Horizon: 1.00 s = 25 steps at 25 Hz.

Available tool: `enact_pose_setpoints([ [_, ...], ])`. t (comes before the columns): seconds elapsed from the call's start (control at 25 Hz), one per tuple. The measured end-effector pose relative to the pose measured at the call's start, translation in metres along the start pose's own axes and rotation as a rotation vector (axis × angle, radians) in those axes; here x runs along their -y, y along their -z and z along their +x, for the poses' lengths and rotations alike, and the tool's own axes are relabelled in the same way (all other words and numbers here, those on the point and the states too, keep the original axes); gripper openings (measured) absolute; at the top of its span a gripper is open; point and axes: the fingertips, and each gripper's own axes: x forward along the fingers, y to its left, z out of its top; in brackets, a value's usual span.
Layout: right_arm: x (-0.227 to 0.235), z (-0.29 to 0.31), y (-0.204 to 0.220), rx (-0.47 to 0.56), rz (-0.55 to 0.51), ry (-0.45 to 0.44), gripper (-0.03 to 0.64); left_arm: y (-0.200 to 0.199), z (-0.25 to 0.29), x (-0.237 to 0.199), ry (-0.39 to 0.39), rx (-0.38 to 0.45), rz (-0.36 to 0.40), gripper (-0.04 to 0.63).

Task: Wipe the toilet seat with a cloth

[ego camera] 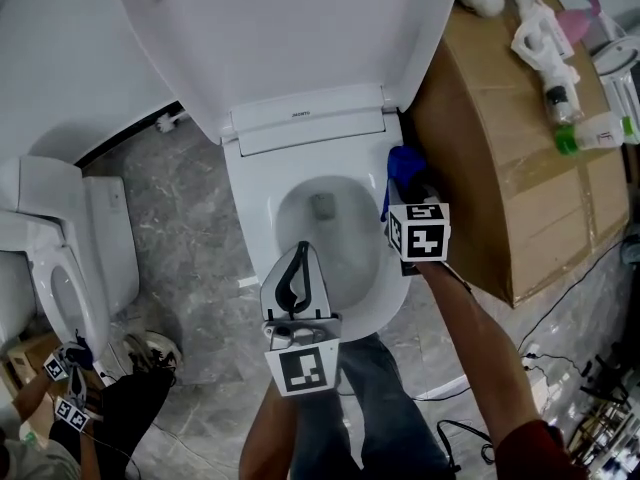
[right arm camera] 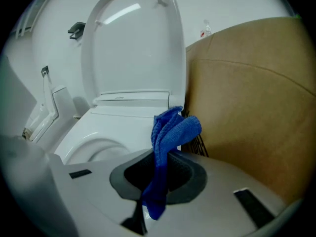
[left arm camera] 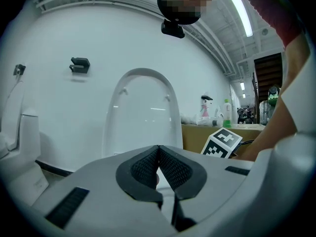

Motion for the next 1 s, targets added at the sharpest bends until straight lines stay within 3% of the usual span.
enact_pose_setpoints([
  [1.0,-0.048,-0.103,0.132,-0.036,-0.014,0.022,0.057,0.000,-0.095,0.001,0.028,0.027,0.009,0.015],
])
